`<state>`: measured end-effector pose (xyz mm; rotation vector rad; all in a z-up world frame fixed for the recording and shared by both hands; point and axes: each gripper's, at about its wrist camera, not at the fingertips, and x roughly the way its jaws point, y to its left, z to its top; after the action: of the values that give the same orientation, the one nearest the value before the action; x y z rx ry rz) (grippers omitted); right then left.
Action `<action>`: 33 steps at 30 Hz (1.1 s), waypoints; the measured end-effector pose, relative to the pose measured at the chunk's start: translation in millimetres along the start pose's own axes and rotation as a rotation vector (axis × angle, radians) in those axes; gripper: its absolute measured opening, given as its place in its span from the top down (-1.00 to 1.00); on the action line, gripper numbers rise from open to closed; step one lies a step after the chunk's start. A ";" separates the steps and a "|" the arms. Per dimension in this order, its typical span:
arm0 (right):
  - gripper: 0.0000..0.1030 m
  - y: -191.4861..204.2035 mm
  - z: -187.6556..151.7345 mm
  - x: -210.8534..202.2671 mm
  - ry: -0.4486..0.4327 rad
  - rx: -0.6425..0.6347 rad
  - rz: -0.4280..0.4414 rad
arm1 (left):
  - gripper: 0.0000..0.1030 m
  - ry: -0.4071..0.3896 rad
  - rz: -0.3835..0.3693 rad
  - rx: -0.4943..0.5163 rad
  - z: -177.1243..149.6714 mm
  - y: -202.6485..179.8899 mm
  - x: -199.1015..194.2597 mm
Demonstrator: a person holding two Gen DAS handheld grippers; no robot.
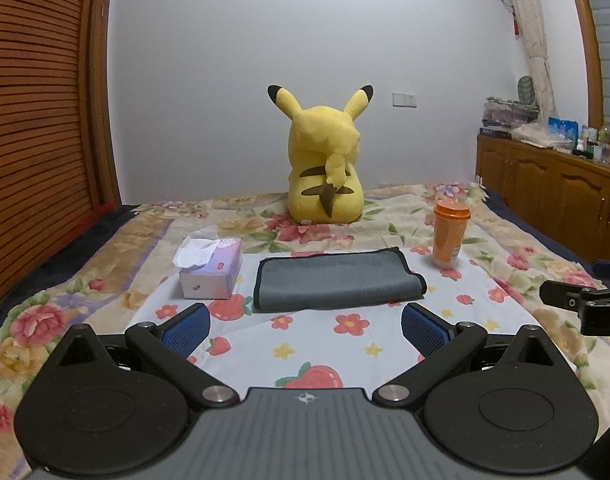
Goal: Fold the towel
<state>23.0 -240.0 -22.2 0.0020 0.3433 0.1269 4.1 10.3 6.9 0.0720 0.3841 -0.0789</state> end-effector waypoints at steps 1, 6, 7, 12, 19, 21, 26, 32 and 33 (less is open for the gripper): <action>-1.00 0.0 0.1 -1.9 -0.012 -0.001 0.002 | -1.00 -0.005 0.001 0.000 0.2 0.2 -0.9; -1.00 0.8 1.2 -5.2 -0.041 -0.005 0.003 | -1.00 -0.035 0.001 0.010 0.9 -1.2 -5.0; -1.00 0.2 1.6 -5.7 -0.045 -0.004 0.002 | -1.00 -0.040 0.001 0.011 1.1 -1.5 -5.9; -1.00 -2.4 2.7 -8.5 -0.068 0.012 -0.005 | -1.00 -0.062 -0.004 0.016 2.0 -2.3 -8.6; -1.00 -5.7 2.9 -13.7 -0.105 0.027 -0.019 | -1.00 -0.089 -0.008 0.024 1.8 -4.7 -13.0; -1.00 -6.3 2.4 -14.7 -0.108 0.032 -0.021 | -1.00 -0.089 -0.007 0.026 1.5 -5.0 -13.3; -1.00 -7.1 2.5 -13.6 -0.108 0.034 -0.025 | -1.00 -0.089 -0.006 0.028 1.5 -6.0 -13.7; -1.00 -7.3 2.6 -13.4 -0.107 0.035 -0.024 | -1.00 -0.090 -0.006 0.029 1.5 -6.3 -13.8; -1.00 -7.1 2.4 -13.8 -0.107 0.035 -0.024 | -1.00 -0.089 -0.006 0.029 1.4 -6.4 -13.8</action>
<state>11.8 -248.7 -15.5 0.0387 0.2386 0.0963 -8.7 4.7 13.0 0.0961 0.2943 -0.0929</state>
